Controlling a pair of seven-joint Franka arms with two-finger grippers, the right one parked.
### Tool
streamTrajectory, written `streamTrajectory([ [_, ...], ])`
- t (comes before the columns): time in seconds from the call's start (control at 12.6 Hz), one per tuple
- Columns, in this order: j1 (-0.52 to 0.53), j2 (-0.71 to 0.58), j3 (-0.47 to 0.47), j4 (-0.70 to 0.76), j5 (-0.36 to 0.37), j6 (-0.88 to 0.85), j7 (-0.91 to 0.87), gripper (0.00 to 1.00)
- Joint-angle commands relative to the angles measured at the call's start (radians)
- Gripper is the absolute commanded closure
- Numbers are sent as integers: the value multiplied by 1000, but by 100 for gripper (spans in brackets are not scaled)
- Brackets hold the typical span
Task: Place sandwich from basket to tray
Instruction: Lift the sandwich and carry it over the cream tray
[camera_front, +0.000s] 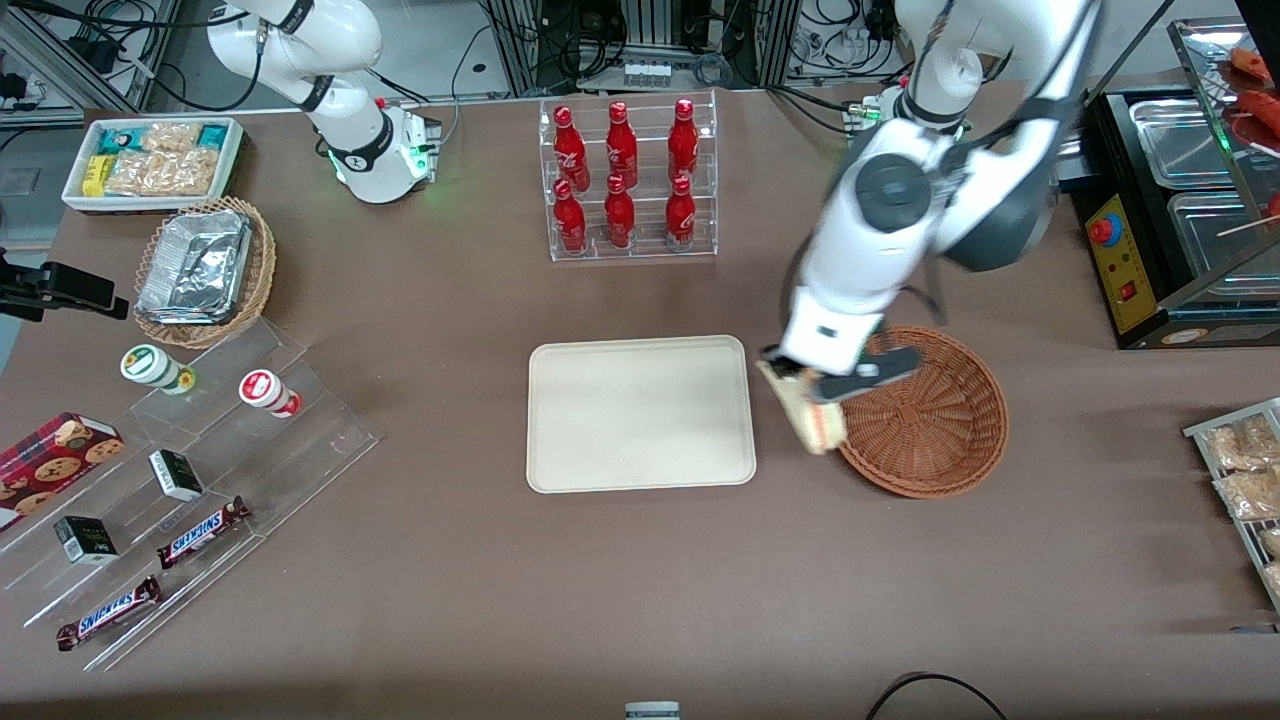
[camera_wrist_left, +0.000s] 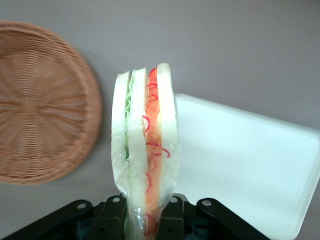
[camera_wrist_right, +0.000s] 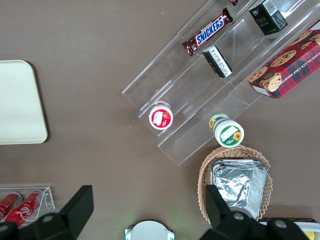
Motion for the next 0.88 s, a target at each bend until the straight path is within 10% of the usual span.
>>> streamTrajectory([
  [0.0, -49, 181, -18, 164, -62, -4, 102, 100],
  [0.8, -224, 470, -31, 274, 10, 215, 115, 100],
])
